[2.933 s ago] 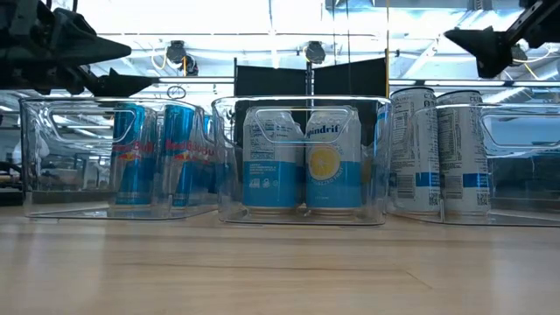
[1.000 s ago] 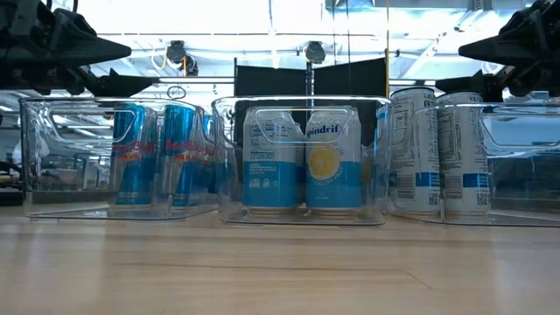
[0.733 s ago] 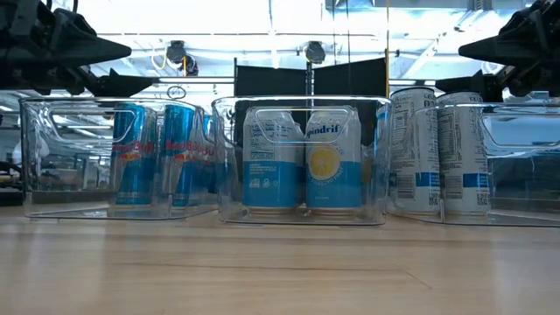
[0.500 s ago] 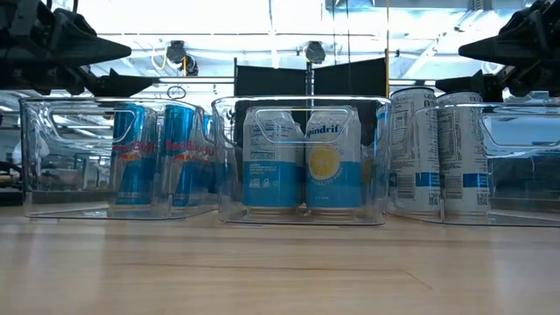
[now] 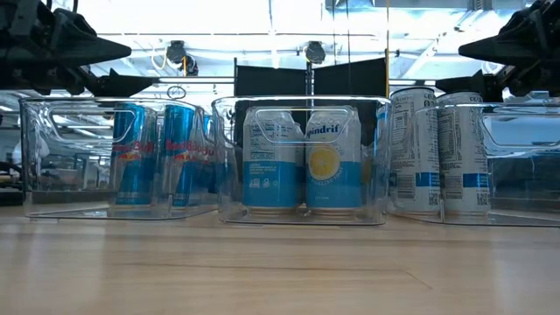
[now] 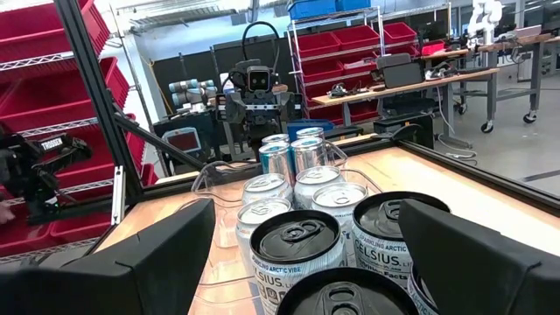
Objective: Sort soda cans
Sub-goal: Return to Home Position
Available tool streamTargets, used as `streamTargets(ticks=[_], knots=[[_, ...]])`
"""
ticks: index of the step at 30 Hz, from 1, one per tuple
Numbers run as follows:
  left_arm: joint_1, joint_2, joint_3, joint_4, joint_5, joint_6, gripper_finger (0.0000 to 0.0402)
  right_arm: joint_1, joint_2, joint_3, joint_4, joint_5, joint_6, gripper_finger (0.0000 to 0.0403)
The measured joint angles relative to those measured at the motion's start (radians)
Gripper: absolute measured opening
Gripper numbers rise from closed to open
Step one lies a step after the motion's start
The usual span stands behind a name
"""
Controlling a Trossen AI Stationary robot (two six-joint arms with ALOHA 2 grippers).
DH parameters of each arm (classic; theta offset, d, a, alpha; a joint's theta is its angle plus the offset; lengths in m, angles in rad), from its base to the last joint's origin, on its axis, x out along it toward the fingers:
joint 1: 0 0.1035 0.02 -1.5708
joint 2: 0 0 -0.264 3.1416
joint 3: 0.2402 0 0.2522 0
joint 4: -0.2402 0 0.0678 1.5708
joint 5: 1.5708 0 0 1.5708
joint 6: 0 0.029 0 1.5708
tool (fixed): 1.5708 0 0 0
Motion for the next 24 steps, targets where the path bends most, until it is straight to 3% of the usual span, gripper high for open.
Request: streamTargets(ticks=[15, 19, 24], knots=[[0.0, 0.0, 0.0, -0.01, 0.005, -0.025, 0.035, 0.0, 0.0, 0.0, 0.0, 0.0, 0.0, 0.0354], [0.0, 0.012, 0.024, -0.106, 0.029, -0.024, 0.035, 0.0, 0.0, 0.0, 0.0, 0.0, 0.0, 0.0354], [0.0, 0.015, 0.092, -0.344, 0.03, 0.029, 0.035, 0.0, 0.0, 0.0, 0.0, 0.0, 0.0, 0.0354]])
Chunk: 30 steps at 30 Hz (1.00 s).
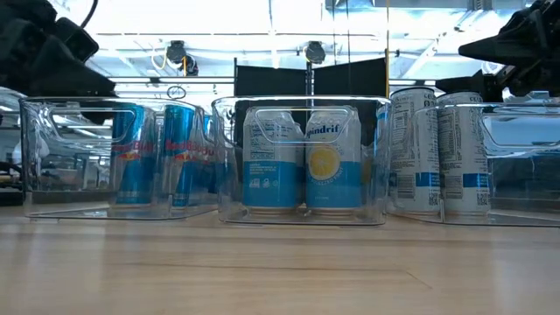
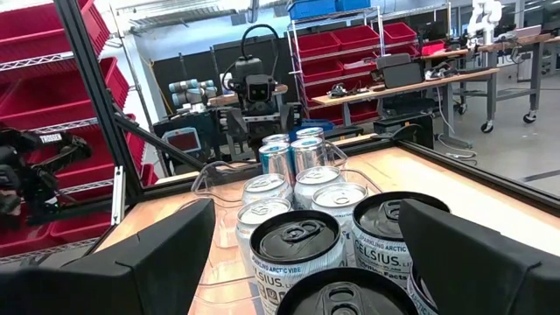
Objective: Sort soda cans
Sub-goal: Return to Home Position
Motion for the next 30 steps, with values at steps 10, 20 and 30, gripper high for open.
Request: streamTargets(ticks=[10, 20, 30], knots=[[0.0, 0.0, 0.021, -0.059, -0.008, 0.079, 0.035, 0.0, 0.0, 0.0, 0.0, 0.0, 0.0, 0.0354], [0.0, 0.001, 0.021, 0.073, -0.007, 0.075, 0.035, 0.0, 0.0, 0.0, 0.0, 0.0, 0.0, 0.0354], [0.0, 0.0, 0.021, 0.077, -0.007, 0.076, 0.035, 0.0, 0.0, 0.0, 0.0, 0.0, 0.0, 0.0354]])
